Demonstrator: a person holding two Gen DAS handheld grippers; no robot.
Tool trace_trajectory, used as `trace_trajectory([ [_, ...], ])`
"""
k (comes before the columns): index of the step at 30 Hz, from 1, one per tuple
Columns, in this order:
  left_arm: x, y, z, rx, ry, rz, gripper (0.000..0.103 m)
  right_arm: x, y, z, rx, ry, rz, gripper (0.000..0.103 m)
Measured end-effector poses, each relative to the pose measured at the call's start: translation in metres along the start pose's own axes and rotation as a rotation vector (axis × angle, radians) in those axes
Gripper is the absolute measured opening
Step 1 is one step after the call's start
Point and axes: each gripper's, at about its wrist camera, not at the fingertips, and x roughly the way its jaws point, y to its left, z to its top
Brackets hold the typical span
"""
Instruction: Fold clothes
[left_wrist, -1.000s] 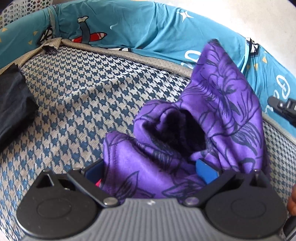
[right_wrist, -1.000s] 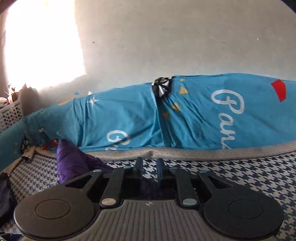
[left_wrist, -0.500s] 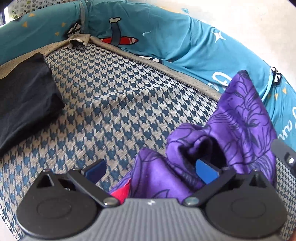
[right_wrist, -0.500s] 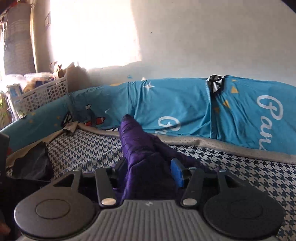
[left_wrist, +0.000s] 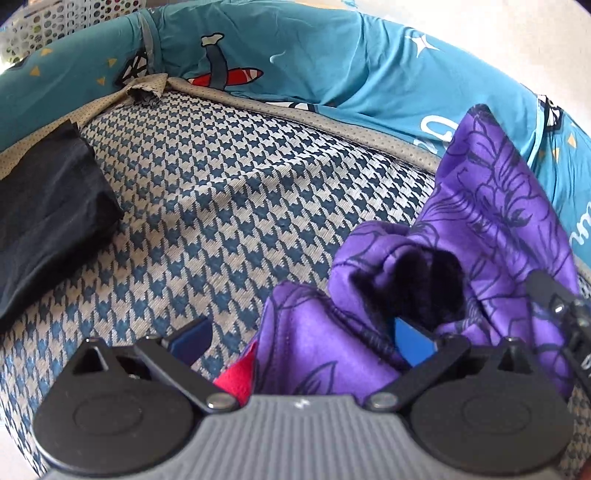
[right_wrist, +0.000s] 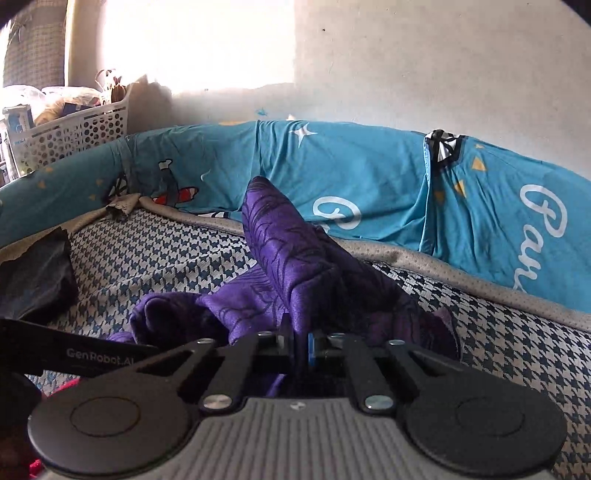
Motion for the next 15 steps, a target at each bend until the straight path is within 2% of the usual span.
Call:
trace_trajectory([
  [6, 0.0, -0.002, -0.002, 0.021, -0.013, 0.014, 0.103, -0.022, -0.008, 0.003, 0.029, -0.048, -0.04, 0.006],
  [15, -0.003, -0.005, -0.004, 0.044, -0.018, 0.011, 0.103, -0.071, -0.053, -0.007, 0.166, -0.065, -0.159, 0.006],
])
